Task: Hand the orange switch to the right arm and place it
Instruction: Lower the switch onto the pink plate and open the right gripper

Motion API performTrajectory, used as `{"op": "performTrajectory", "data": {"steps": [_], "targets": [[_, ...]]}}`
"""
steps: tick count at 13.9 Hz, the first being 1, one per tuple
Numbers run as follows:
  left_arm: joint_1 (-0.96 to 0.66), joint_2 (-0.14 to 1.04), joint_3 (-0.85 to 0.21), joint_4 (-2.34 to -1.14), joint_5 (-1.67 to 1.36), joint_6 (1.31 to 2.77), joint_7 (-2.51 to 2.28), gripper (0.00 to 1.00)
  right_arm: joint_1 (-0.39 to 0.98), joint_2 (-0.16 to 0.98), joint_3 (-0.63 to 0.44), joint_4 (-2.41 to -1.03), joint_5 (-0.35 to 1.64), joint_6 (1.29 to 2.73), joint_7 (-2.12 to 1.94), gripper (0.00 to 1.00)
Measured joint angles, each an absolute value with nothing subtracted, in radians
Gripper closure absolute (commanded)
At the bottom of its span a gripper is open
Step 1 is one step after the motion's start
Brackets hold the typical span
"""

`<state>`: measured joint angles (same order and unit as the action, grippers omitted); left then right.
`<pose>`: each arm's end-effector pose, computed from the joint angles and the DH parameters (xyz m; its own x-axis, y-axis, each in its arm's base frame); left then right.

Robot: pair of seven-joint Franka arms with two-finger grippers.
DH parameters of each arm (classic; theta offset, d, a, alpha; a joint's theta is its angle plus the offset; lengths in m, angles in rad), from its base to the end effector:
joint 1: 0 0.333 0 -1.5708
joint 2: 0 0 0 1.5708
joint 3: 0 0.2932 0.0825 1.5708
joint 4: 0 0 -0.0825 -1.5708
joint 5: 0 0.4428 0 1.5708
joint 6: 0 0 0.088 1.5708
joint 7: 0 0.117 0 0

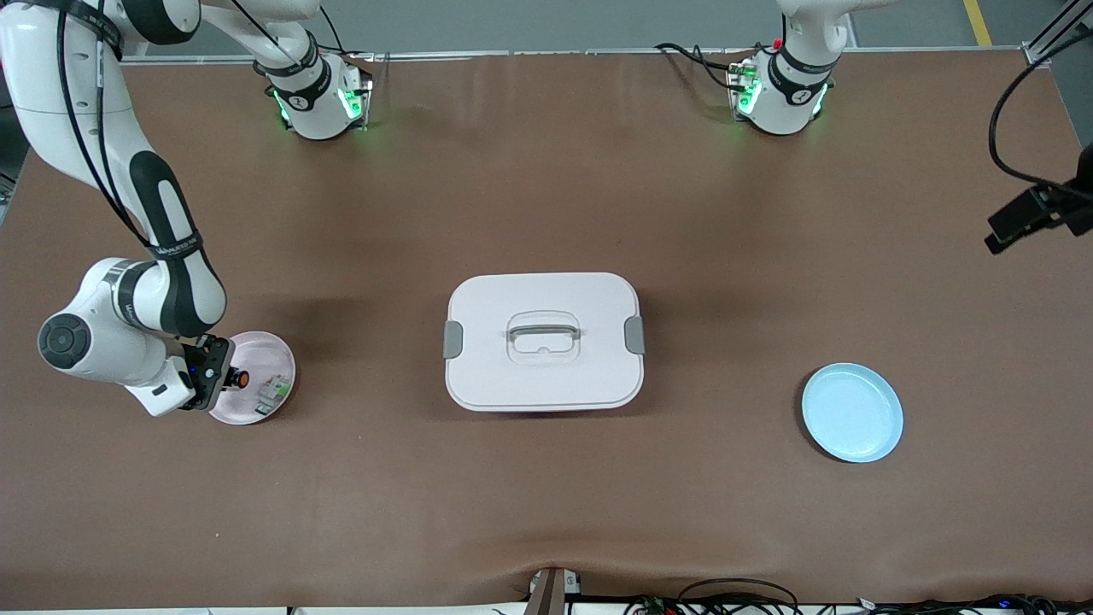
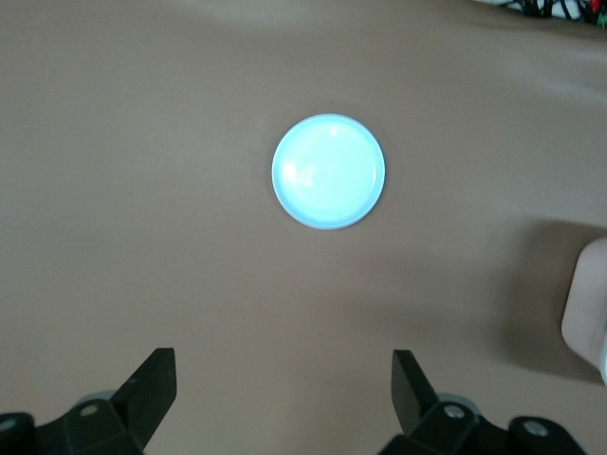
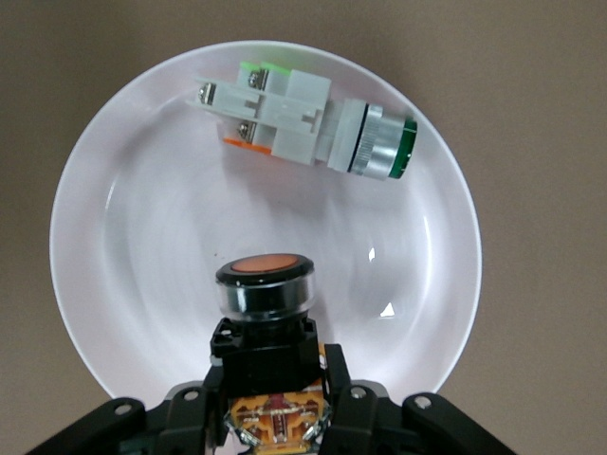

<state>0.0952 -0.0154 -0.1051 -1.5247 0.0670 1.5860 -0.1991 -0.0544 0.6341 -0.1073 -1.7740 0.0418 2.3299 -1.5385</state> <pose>0.6116 0.0012 0.6273 0.9785 0.1865 0.0885 0.1916 -0.9801 -0.0520 0.6686 -0.1072 0.1253 0.2026 0.9785 -0.0377 0.9761 -0.2049 -0.0726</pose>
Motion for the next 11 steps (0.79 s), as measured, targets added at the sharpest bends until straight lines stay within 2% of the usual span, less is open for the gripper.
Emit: {"op": "performTrajectory", "data": {"steps": [3,4,5,6,7,8,11], "targets": [[0.064,-0.082,-0.055,-1.594,0.056,1.563,-0.177,0.00,-0.054,0.640,-0.107,-1.774,0.042,2.331,-1.539,0.87],[0.064,-0.089,-0.055,-1.603,0.055,1.558,-0.177,0.00,-0.054,0.640,-0.106,-1.774,0.042,2.331,-1.539,0.80],[0.064,-0.091,-0.055,-1.605,0.055,1.558,-0.177,0.00,-0.054,0.640,-0.106,-1.774,0.042,2.331,-1.539,0.68],[0.064,-0.090,-0.055,-1.606,0.055,1.558,-0.176,0.00,-0.054,0.641,-0.105,-1.774,0.042,2.331,-1.539,0.61],[0.064,-0.090,-0.055,-1.608,0.055,1.558,-0.176,0.00,-0.054,0.641,-0.105,-1.774,0.042,2.331,-1.539,0.43],[0.062,-0.089,-0.055,-1.609,0.055,1.558,-0.176,0.00,-0.054,0.641,-0.105,-1.774,0.042,2.331,-1.539,0.00],[0.056,-0.089,-0.056,-1.608,0.055,1.558,-0.167,0.00,-0.054,0.641,-0.105,-1.774,0.042,2.333,-1.539,0.00]]}}
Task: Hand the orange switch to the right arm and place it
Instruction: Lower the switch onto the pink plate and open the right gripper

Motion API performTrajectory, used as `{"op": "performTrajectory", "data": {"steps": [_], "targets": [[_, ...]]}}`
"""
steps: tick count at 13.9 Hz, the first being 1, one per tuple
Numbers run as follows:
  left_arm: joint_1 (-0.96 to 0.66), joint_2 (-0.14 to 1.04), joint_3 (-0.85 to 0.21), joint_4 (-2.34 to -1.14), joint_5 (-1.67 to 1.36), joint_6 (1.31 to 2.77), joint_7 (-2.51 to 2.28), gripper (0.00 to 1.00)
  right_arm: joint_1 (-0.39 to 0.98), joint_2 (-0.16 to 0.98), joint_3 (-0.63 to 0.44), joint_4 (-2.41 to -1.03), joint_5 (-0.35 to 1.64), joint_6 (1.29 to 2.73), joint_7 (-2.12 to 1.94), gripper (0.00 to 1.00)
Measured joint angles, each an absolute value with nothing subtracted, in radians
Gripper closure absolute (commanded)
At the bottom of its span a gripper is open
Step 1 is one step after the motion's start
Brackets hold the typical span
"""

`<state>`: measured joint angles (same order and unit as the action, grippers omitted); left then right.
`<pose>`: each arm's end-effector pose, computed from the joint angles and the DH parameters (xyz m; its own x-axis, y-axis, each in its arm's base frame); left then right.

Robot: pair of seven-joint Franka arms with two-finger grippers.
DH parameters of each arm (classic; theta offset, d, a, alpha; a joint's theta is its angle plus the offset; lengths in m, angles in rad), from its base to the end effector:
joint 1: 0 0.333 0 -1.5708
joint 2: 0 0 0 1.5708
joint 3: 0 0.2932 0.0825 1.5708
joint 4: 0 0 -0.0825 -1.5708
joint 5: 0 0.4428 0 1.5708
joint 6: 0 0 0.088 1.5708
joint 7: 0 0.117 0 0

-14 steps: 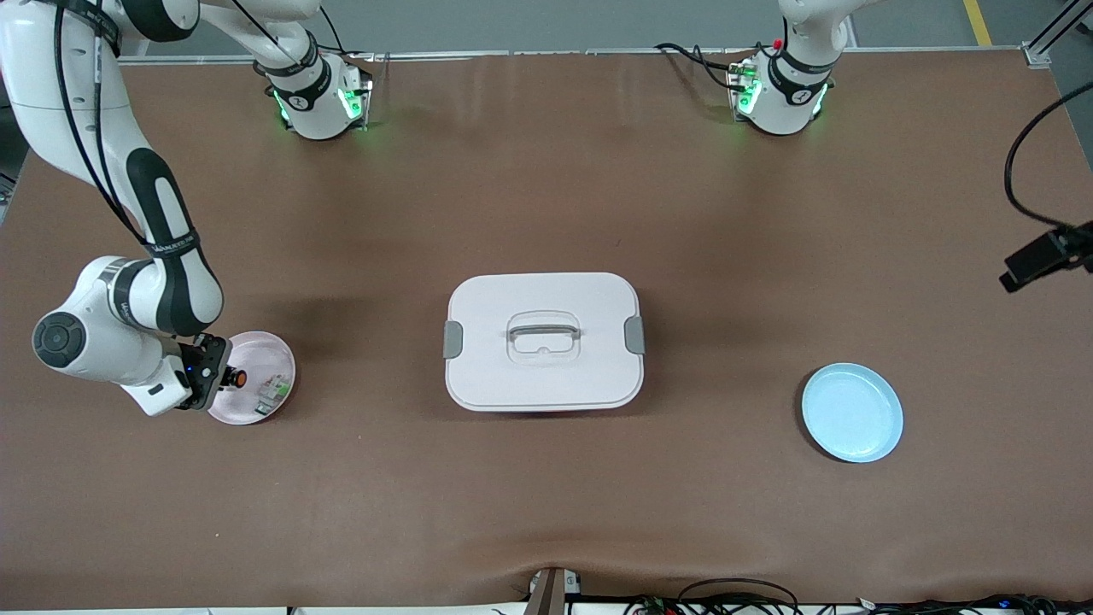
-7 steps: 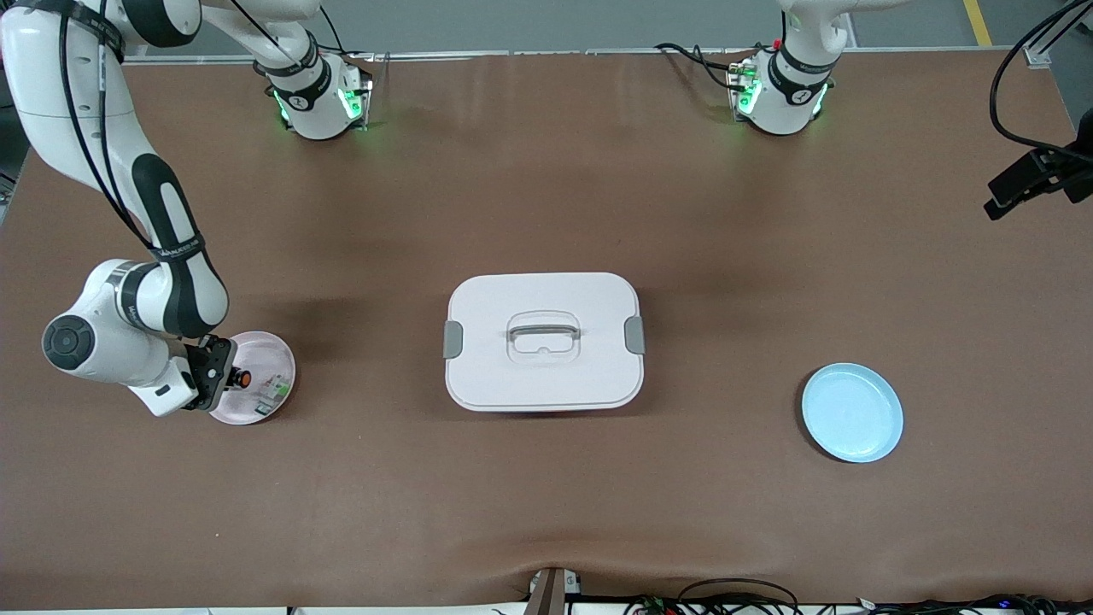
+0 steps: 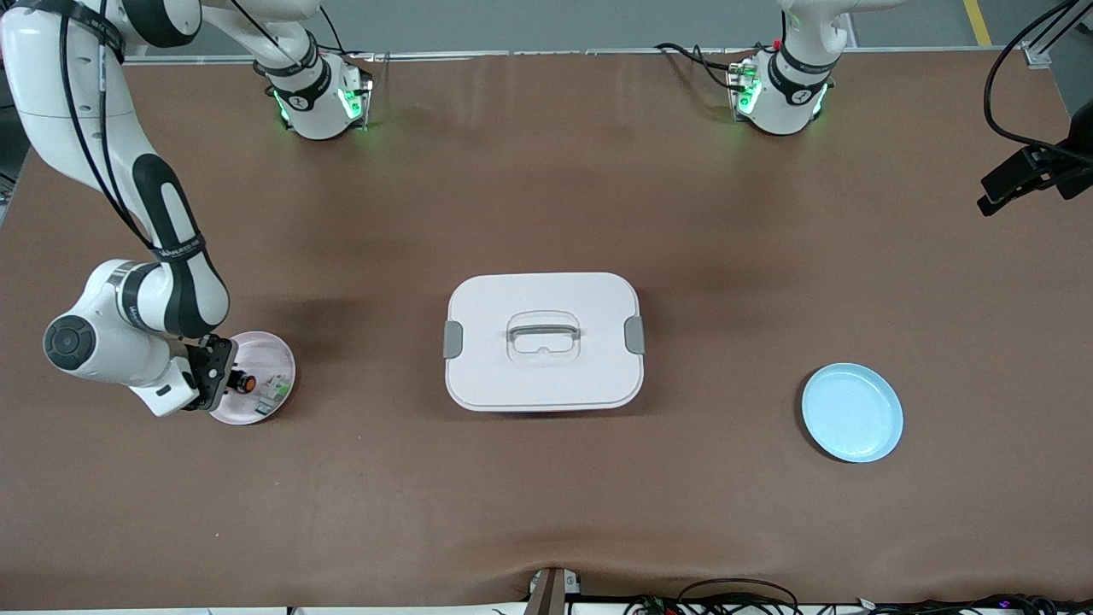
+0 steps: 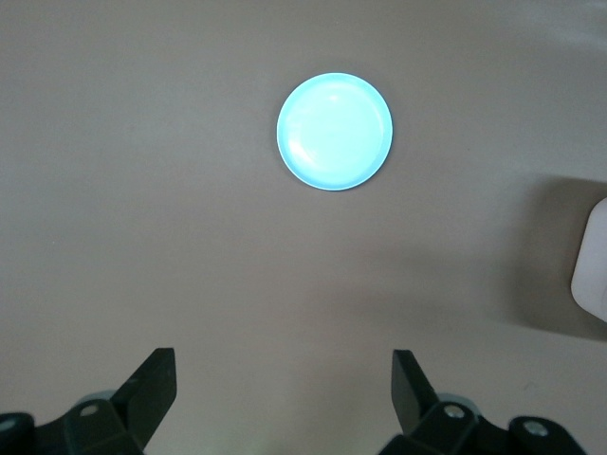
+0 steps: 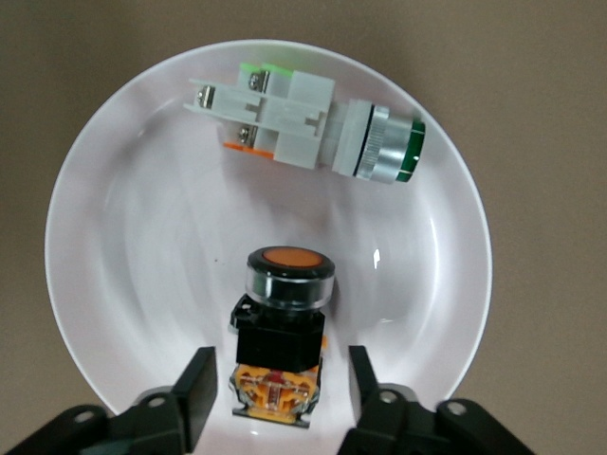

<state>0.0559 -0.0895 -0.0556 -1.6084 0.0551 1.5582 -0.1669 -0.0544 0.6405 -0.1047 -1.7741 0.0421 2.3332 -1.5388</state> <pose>0.5864 0.0054 0.6244 0.9848 0.1668 0.0486 0.1693 -0.9842 -0.0526 0.6679 -0.1054 0.1211 0.2003 0.9790 -0.0368 0.9763 -0.2026 -0.0760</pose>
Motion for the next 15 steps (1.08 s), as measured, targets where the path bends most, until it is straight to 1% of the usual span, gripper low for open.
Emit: {"op": "performTrajectory", "data": {"steps": [8,15], "targets": [[0.056,-0.090,-0.055,-1.609,0.055,1.549,-0.129,0.00,-0.053,0.640,-0.100,-1.763,0.047,2.325,-1.529,0.00],[0.056,-0.090,-0.055,-1.611,0.055,1.533,-0.129,0.00,-0.053,0.632,-0.100,-1.717,0.049,2.176,-1.179,0.00]]}}
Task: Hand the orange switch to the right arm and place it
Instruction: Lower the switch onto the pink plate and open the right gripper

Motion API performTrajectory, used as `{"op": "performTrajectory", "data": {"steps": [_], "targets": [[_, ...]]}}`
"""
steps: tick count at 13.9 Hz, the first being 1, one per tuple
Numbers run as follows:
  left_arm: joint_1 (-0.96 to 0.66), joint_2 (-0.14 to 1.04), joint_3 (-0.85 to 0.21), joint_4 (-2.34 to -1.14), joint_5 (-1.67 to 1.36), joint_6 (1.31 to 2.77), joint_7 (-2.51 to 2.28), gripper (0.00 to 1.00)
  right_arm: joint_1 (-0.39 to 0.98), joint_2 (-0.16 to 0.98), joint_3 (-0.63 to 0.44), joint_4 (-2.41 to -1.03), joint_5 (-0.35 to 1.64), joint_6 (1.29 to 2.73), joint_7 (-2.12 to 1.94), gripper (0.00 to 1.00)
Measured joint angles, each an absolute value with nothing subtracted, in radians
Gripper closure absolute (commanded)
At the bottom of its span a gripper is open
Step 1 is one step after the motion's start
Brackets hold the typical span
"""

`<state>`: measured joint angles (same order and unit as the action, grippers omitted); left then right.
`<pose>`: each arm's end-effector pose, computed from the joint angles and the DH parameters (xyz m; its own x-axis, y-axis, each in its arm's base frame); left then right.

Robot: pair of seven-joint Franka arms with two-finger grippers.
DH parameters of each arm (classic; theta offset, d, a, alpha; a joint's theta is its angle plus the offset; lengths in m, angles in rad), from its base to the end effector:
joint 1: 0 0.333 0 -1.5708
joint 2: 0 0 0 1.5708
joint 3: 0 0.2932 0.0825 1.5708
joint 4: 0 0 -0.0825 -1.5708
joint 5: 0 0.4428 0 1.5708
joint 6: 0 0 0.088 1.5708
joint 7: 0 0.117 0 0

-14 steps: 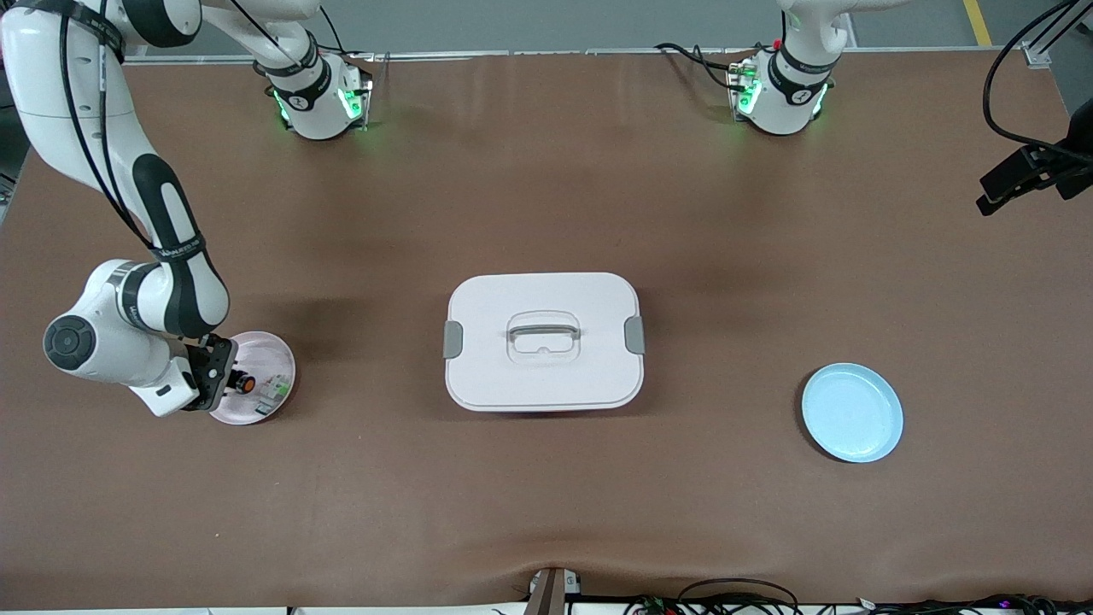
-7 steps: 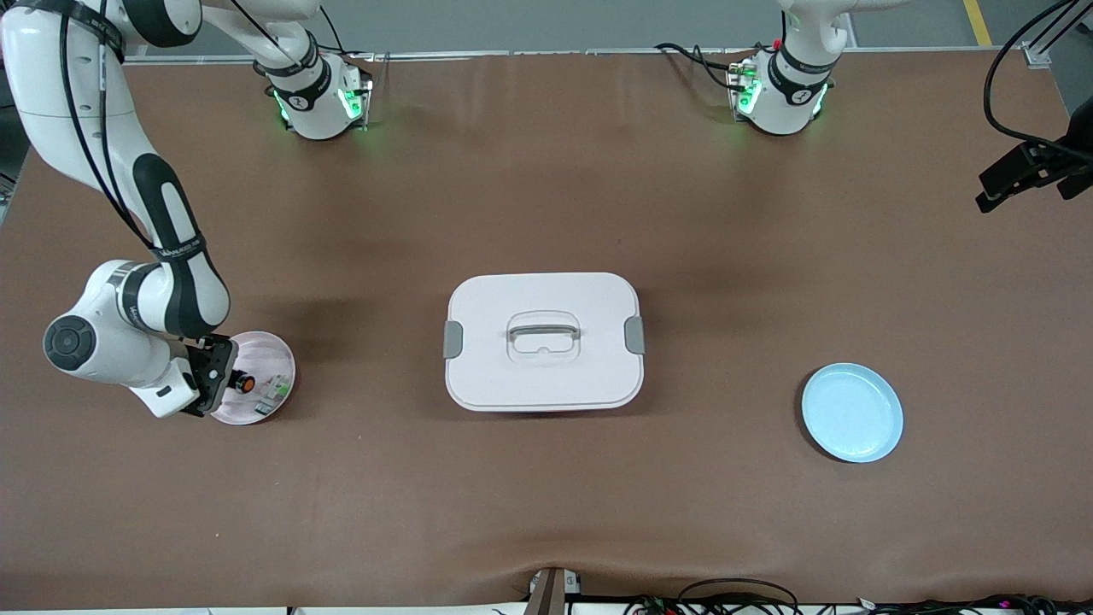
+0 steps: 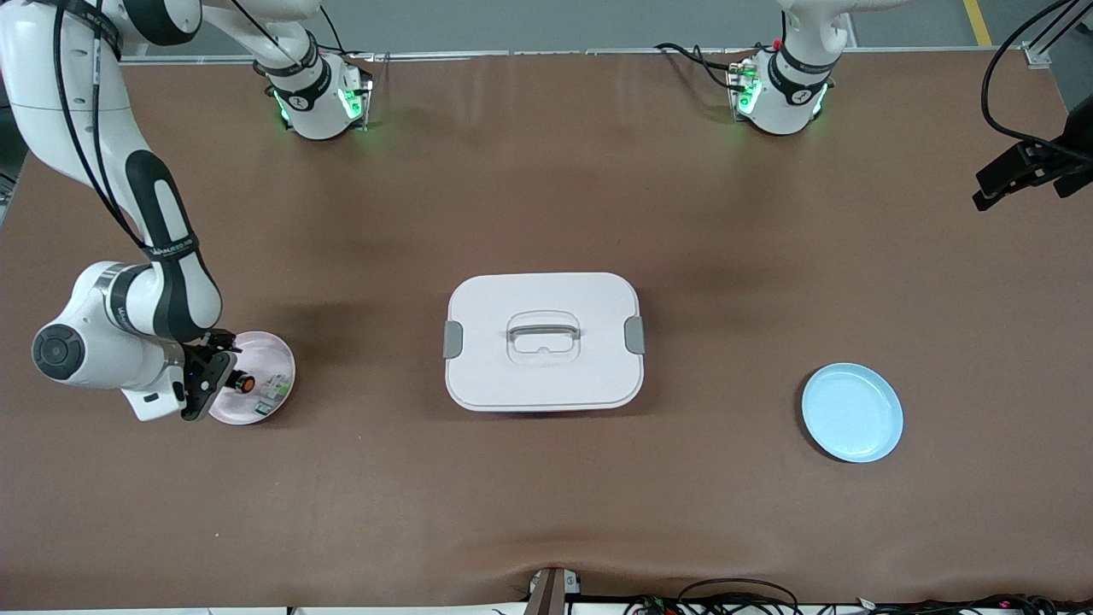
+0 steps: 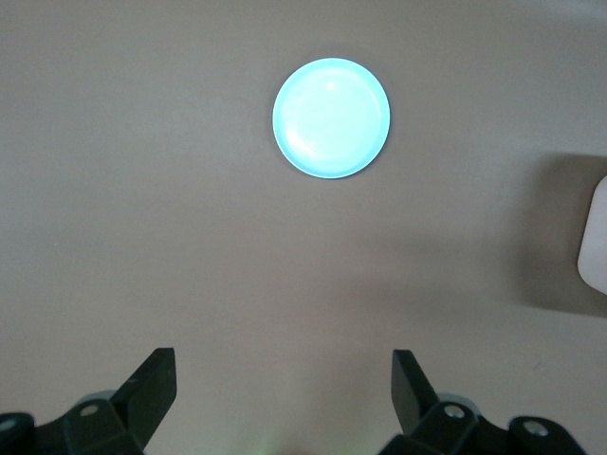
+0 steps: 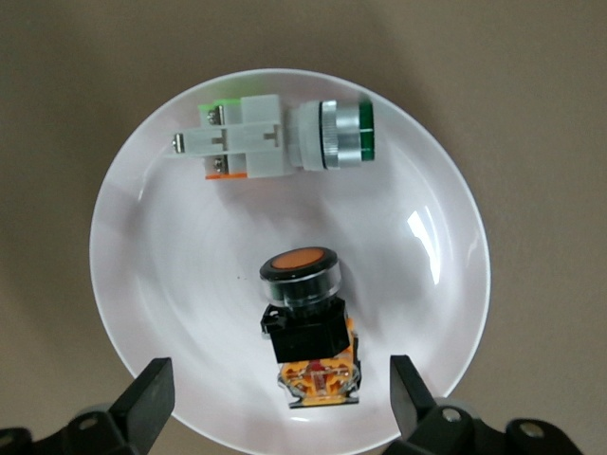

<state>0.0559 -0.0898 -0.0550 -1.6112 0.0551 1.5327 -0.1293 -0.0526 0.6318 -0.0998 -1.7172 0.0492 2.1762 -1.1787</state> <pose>0.5834 0.0059 0.6208 0.9911 0.1318 0.0189 0.1327 -0.9895 -0.0580 0.6728 -0.0993 0.1403 0.5253 0.8465 -0.0862 0.8338 -0.5323 -0.1463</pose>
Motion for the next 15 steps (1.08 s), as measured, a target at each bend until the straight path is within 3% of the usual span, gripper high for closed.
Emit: {"op": "performTrajectory", "data": {"steps": [15], "targets": [[0.054,-0.090,-0.056,-1.611,0.055,1.525,-0.129,0.00,-0.038,0.568,-0.098,-1.699,0.045,2.098,-0.316,0.00]]}}
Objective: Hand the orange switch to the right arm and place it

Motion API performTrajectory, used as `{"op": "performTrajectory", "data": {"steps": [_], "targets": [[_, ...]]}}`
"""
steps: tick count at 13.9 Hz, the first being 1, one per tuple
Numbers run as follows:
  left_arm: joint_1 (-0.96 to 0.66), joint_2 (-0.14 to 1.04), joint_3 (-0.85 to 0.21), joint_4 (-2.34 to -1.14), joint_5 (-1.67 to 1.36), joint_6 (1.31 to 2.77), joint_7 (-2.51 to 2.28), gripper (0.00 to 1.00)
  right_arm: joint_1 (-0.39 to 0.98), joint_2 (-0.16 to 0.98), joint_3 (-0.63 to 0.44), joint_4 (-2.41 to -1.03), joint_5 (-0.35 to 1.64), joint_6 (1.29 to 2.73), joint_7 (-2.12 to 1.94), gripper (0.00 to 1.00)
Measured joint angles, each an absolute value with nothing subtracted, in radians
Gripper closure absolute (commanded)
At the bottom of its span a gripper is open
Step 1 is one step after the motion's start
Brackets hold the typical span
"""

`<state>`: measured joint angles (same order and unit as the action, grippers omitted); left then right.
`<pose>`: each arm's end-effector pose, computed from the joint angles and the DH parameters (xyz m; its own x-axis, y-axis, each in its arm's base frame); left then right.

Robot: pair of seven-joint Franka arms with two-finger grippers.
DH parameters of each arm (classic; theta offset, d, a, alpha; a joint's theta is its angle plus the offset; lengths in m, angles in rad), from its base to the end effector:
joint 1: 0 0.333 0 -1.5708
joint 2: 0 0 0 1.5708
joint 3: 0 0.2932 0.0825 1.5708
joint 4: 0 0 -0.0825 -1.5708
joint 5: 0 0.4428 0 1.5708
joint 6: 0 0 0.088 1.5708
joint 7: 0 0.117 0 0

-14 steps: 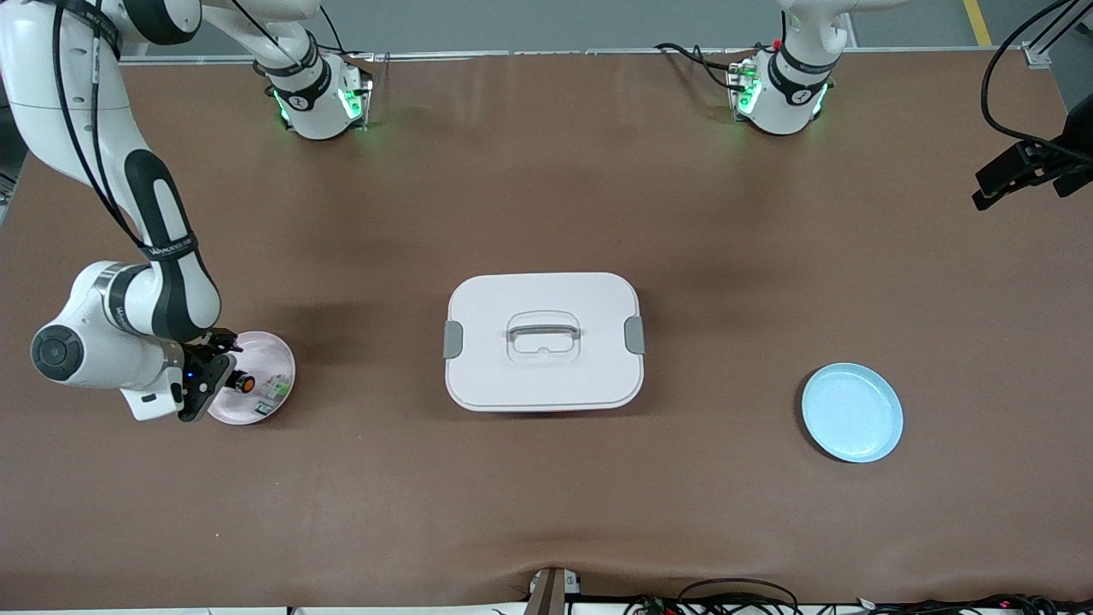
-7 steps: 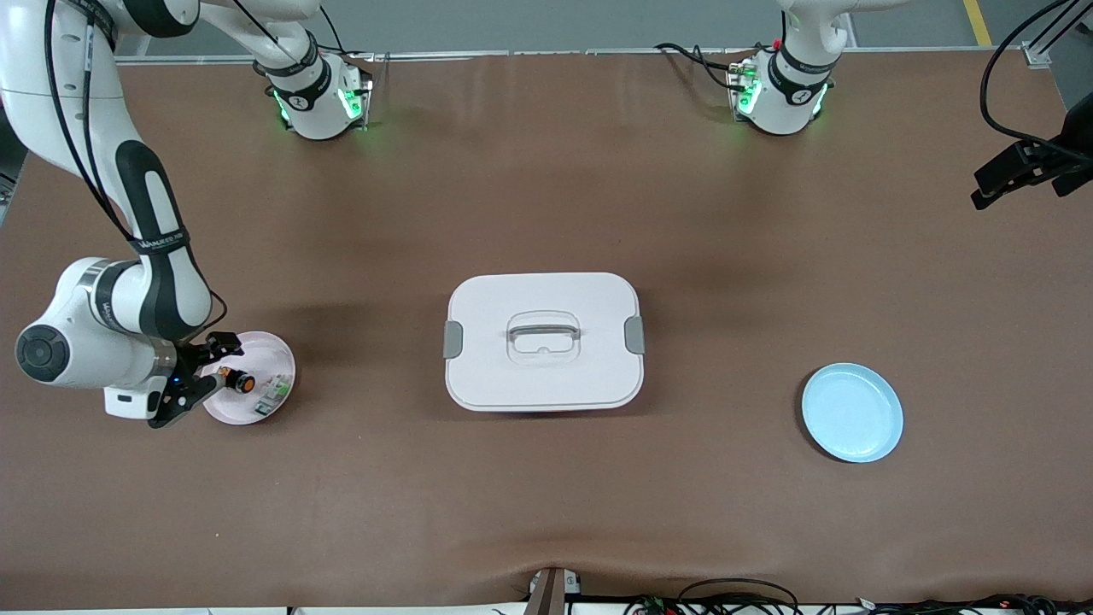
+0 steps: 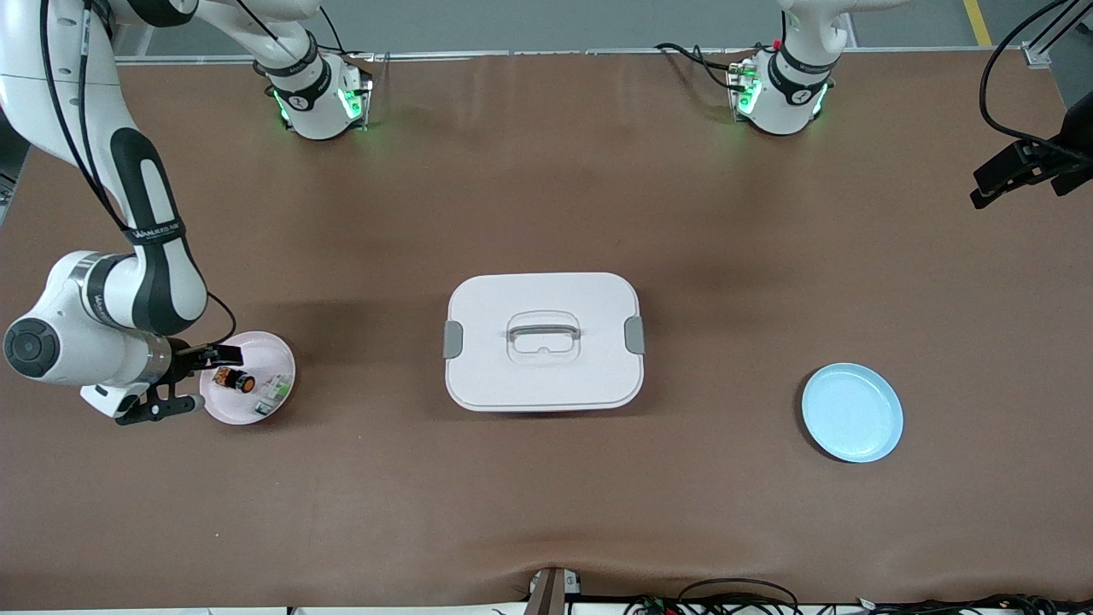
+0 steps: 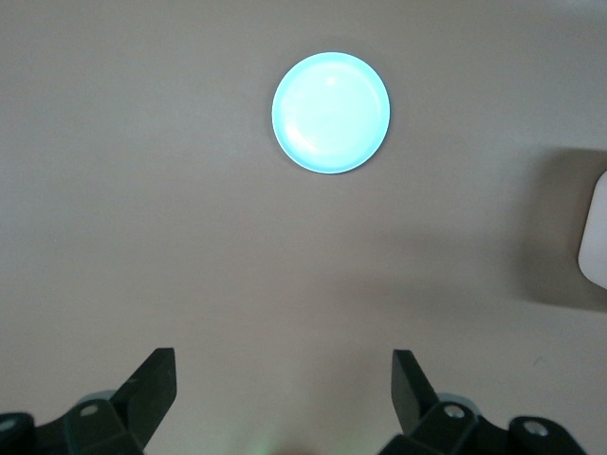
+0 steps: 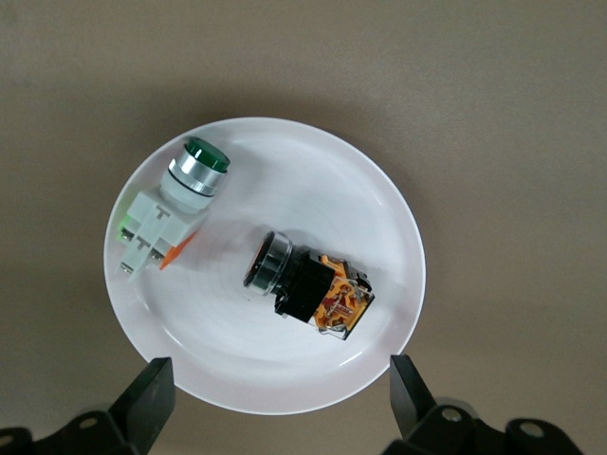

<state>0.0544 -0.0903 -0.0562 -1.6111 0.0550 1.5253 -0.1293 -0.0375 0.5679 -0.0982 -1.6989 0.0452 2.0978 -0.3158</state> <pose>0.5824 0.0043 0.6205 0.9915 0.1296 0.0121 0.1301 -0.9898 -0.0589 0.6818 -0.0877 0.1867 0.9729 0.1649 -0.1624 0.1614 -0.9863 -0.0342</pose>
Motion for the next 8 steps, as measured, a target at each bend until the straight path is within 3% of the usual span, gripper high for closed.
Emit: {"op": "performTrajectory", "data": {"steps": [8], "targets": [[0.054,-0.091,-0.057,-1.611,0.055,1.515,-0.129,0.00,-0.013,0.513,-0.095,-1.697,0.046,2.098,-0.055,0.00]]}}
